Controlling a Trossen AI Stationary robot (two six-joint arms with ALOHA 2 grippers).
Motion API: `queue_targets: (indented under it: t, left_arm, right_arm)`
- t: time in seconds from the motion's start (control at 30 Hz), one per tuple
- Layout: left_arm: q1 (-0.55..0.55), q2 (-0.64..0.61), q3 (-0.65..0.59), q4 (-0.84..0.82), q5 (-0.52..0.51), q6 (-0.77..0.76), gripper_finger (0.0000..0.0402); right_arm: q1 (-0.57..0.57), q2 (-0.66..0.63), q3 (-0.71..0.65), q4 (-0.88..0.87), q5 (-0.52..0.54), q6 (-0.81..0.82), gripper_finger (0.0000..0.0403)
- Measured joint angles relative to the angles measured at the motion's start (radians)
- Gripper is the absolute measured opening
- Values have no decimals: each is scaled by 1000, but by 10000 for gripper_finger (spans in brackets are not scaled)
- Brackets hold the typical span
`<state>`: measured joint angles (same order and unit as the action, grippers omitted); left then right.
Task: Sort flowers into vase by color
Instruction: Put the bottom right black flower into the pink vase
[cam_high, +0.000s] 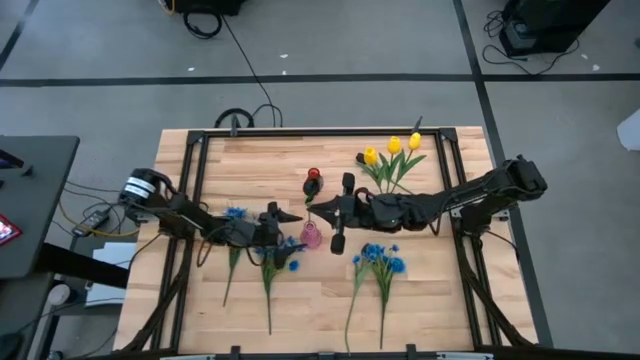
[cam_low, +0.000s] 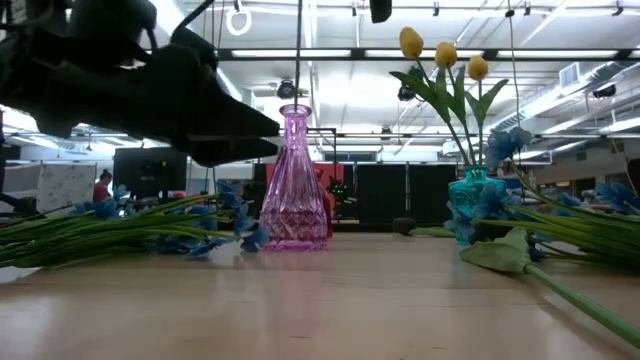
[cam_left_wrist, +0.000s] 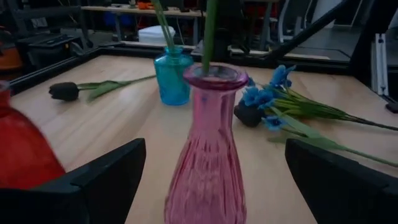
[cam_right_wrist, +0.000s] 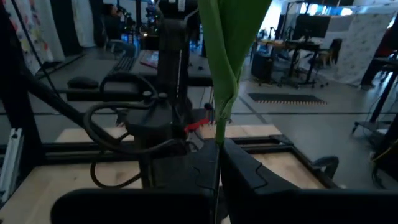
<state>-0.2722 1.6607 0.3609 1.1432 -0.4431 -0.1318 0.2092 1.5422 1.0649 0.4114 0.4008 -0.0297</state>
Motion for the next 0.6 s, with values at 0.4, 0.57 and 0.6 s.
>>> queue_targets:
  t: [0.4, 0.57, 0.6]
  left_arm:
    - [72, 121, 48, 62, 49, -4, 391]
    - [76, 159, 64, 81, 64, 13, 378]
    - [76, 164, 66, 80, 65, 16, 368]
  right_arm:
    - [-11, 12, -30, -58, -3, 86, 23]
    - [-18, 12, -69, -54, -2, 123, 23]
    - [-20, 12, -81, -49, -2, 128, 23]
